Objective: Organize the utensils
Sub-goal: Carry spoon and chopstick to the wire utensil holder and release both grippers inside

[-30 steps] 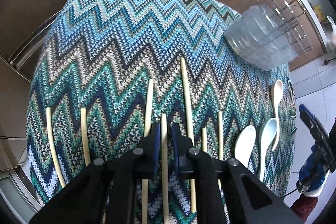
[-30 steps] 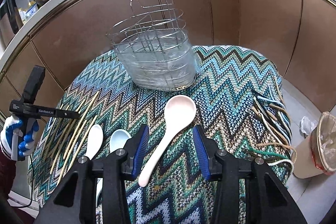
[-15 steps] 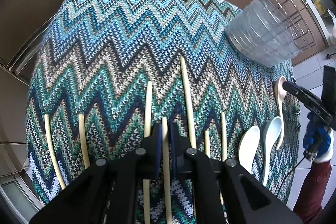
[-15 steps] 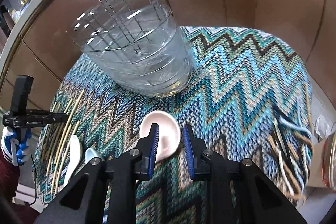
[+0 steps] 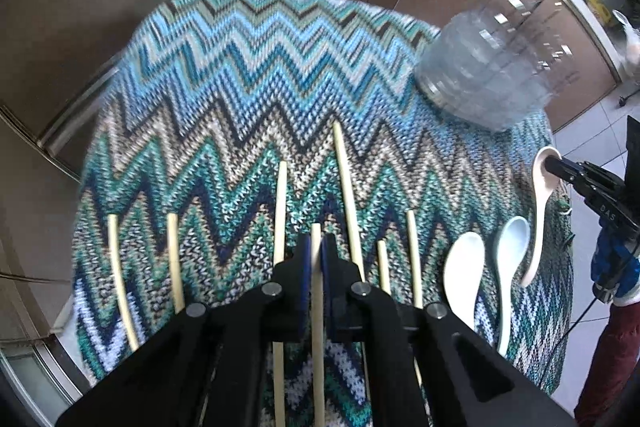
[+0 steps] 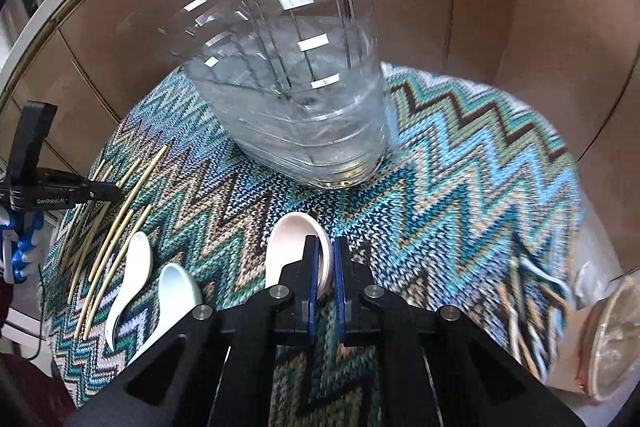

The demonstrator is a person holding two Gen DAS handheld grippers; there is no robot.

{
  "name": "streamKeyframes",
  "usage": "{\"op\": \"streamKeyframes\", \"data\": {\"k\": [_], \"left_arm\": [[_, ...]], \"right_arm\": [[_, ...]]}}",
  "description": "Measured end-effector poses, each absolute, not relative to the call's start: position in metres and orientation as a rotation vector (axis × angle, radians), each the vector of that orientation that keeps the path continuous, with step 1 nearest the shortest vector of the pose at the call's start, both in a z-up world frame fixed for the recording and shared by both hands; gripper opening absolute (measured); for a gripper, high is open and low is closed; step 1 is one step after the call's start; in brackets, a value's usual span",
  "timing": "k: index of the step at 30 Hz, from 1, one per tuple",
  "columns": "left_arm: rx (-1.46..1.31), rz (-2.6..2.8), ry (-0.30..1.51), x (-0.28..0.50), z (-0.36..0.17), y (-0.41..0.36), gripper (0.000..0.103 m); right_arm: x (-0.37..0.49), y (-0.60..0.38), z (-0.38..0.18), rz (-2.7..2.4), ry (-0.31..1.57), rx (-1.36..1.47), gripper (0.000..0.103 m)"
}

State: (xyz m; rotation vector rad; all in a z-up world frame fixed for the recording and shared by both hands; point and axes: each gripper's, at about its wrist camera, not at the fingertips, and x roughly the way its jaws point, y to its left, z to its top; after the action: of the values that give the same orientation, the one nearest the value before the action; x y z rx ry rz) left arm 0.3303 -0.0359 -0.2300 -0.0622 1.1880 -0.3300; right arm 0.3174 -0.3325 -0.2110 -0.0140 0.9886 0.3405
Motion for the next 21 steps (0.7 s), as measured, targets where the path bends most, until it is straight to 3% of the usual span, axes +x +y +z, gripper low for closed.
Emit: {"op": "streamKeyframes", "data": {"k": [21], "left_arm": [[-0.090, -0.339, 0.816, 0.243, -0.093, -0.005, 0.005]], "right_arm": [[0.209, -0.332, -0.098, 0.184, 0.716, -0.095, 0.007]]}}
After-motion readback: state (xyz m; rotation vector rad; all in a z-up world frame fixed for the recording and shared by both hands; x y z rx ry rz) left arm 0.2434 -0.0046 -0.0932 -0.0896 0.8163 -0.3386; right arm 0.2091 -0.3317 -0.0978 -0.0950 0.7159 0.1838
